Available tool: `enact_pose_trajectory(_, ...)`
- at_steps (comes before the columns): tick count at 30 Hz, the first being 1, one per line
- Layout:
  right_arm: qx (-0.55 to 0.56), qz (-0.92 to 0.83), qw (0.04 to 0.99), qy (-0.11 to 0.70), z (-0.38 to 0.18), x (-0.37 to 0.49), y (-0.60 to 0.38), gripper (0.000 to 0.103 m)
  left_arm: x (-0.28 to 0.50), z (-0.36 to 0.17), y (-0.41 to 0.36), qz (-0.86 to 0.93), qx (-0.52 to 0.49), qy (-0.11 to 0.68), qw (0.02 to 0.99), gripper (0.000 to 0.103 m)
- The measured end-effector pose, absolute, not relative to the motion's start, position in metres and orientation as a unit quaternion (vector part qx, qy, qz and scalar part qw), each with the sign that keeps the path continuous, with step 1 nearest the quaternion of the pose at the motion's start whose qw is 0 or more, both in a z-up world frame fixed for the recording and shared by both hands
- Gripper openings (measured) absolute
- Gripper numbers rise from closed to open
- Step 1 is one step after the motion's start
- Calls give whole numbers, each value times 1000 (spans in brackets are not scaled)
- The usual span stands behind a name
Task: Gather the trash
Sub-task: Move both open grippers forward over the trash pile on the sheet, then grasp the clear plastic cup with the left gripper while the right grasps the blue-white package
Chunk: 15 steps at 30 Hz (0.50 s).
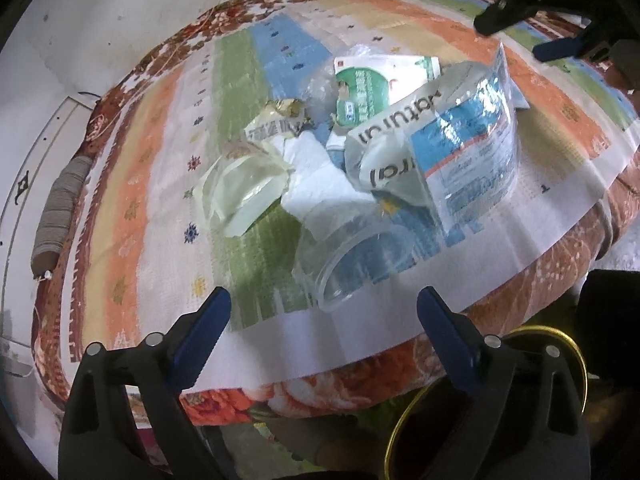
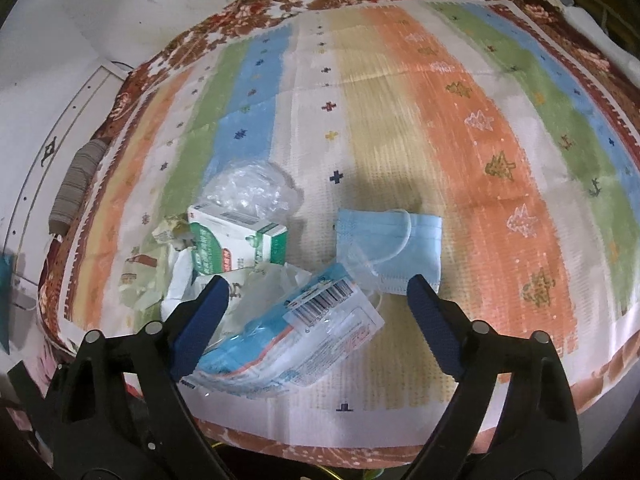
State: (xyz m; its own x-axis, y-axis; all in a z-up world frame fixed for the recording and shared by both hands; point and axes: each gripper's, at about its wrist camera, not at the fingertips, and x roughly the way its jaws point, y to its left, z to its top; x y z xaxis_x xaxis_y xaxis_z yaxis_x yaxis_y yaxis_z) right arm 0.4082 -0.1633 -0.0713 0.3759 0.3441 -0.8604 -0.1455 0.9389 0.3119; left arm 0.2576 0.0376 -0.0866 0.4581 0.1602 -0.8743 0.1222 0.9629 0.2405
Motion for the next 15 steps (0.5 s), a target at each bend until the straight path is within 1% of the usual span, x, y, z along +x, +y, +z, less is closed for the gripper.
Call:
enact_pose_trajectory(2, 98, 142, 821, 545, -77, 414, -163, 81, 260, -86, 36, 7, 132, 517, 845, 87)
enact_pose_trajectory(3, 101, 140, 819, 547, -79, 415, -163, 76, 261, -86, 36, 8, 129, 519, 845, 86)
enact_pose_trajectory(5, 105, 140, 815, 552, -84, 420, -161, 69, 263, -89, 36, 8, 125, 523, 843, 83)
enact_pose_trajectory(7, 101, 138, 812, 558, -86, 423, -158, 67, 264, -91, 36, 8, 126, 524, 842, 80)
enact_pose_trajectory(8, 103, 138, 810, 560, -86, 424, -156, 63, 265, -92, 37, 7, 128, 525, 842, 76)
enact_pose_trajectory(9, 103, 137, 810, 561, -86, 426, -154, 61, 266, -92, 37, 6, 129, 526, 841, 72)
enact_pose_trajectory(10, 100, 137, 810, 562, -87, 427, -152, 58, 268, -94, 37, 5, 129, 528, 840, 61)
enact_pose_trajectory(11, 95, 137, 809, 564, -87, 427, -150, 54, 269, -95, 39, 4, 125, 531, 838, 53)
enact_pose_trajectory(12, 90, 136, 809, 565, -88, 427, -147, 52, 272, -96, 42, 4, 113, 537, 836, 51)
enact_pose_trajectory(14, 83, 133, 807, 570, -91, 425, -143, 42, 274, -96, 46, 6, 99, 539, 837, 46)
enact_pose_trajectory(15, 76, 133, 806, 571, -93, 424, -141, 39, 275, -97, 47, 6, 97, 539, 837, 44)
